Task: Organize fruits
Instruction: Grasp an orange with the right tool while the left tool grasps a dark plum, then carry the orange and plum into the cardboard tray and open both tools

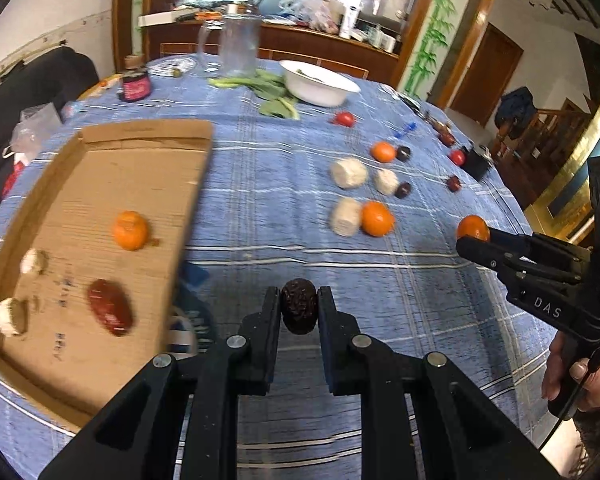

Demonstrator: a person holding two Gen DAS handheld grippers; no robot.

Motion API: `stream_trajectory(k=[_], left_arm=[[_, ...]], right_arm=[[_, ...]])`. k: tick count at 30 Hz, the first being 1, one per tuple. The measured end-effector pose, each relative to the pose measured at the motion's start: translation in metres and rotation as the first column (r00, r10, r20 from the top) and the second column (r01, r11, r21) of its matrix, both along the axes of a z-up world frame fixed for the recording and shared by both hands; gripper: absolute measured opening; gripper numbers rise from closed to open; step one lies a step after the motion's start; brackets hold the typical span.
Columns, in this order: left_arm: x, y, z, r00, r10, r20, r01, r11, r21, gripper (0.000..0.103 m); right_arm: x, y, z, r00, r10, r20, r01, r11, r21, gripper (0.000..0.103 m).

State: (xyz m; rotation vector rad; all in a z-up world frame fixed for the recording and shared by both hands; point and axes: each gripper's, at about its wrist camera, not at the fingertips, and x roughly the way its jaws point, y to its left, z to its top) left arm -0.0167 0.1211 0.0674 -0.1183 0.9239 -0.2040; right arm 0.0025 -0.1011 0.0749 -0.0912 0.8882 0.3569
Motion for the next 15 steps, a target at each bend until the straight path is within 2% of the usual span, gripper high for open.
stream_trajectory(k=[9, 15], left_arm=[[-0.005, 0.066, 0.008, 0.993, 0.116, 0.016, -0.116, 0.993, -0.004, 0.017], [-0.007, 0.116, 0.009, 0.977, 0.211, 0.019, -0.211, 0.978, -0.005, 0.018]], right_arm=[[0.016, 0.076, 0.009, 0.993, 0.120, 0.008, -0.120, 0.993, 0.010, 0.037], [0.031, 0.130, 0.016, 0.979, 0.201, 0.017, -0.201, 0.979, 0.020, 0.037]])
